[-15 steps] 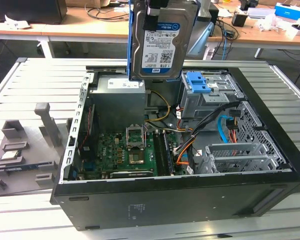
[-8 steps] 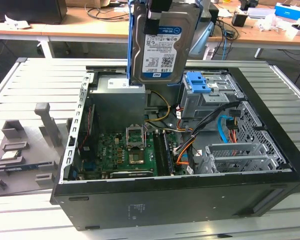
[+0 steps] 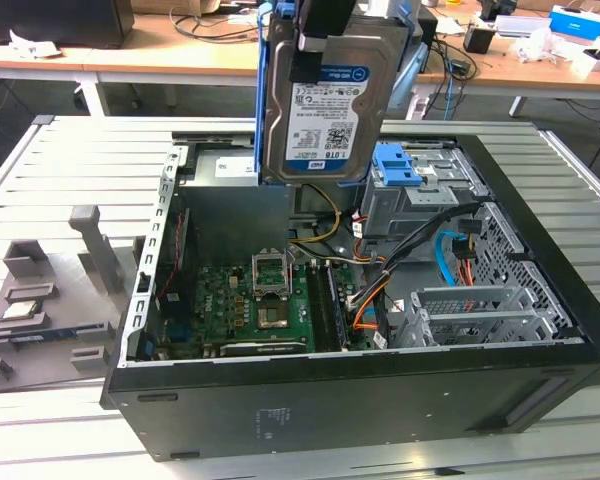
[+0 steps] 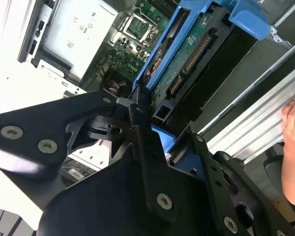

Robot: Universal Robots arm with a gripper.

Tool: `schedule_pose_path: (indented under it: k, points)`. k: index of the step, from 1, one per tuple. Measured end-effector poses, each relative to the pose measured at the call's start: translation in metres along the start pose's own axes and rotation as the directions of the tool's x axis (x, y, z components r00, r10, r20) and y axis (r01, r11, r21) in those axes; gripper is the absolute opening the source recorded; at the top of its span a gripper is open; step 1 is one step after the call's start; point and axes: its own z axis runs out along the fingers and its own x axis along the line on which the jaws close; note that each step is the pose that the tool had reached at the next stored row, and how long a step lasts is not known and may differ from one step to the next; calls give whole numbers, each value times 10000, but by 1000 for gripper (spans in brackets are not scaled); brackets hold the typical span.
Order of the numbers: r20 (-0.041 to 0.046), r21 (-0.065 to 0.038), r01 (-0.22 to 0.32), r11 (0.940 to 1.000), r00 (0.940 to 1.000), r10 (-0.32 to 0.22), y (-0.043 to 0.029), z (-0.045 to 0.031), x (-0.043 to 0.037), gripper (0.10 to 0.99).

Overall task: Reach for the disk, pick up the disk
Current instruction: 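Pick up the disk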

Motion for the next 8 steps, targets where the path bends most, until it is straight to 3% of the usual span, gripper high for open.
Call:
schedule_pose_path:
  k: [8]
  points:
    - [1, 0, 0, 10000, 10000, 0, 17, -2, 180, 369]
